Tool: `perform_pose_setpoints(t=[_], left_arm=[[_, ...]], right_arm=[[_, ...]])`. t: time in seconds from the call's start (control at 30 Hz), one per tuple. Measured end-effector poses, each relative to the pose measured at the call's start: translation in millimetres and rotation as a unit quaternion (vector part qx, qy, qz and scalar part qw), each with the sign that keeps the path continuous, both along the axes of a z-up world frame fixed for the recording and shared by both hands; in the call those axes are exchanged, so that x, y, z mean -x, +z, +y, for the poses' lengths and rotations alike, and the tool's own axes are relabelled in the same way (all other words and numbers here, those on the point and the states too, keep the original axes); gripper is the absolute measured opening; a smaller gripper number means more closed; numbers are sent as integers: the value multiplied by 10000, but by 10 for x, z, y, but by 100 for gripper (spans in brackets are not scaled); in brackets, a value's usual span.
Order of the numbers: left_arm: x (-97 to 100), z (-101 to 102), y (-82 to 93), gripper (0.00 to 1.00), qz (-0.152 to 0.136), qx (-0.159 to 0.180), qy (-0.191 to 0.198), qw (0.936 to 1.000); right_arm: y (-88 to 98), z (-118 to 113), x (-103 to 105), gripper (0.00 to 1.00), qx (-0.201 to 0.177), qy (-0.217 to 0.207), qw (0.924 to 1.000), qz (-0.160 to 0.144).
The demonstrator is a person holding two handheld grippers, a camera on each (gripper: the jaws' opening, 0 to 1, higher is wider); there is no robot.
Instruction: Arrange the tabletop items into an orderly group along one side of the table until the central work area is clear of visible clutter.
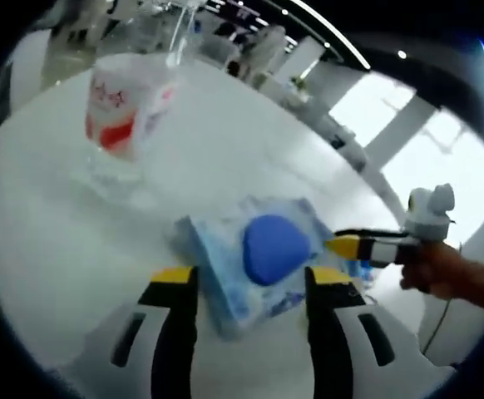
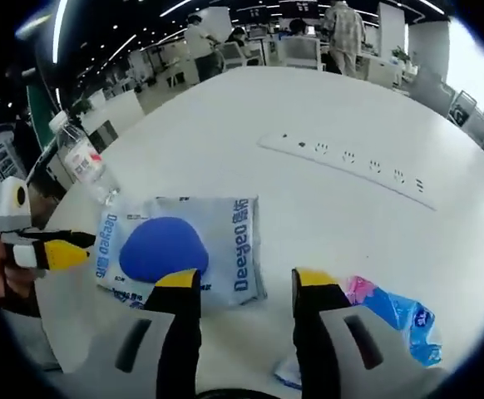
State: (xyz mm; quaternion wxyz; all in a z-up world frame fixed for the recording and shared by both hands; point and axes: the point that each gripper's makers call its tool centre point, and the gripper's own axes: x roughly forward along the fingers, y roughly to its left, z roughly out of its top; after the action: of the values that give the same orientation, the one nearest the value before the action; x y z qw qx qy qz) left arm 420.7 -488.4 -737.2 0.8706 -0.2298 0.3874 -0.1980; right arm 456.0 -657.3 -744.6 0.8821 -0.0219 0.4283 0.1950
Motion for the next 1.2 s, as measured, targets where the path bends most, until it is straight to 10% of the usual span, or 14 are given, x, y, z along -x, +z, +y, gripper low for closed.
perform_pose_setpoints(t=[0.57, 1.2], left_arm=[[61, 104, -247, 12, 641, -50, 470, 9968], [-324, -73, 127, 3, -210, -507, -201, 9983]], right_arm=[[-39, 53, 88, 1, -398, -413, 9980, 248], [256, -123, 280, 1, -470, -665, 9965, -164]])
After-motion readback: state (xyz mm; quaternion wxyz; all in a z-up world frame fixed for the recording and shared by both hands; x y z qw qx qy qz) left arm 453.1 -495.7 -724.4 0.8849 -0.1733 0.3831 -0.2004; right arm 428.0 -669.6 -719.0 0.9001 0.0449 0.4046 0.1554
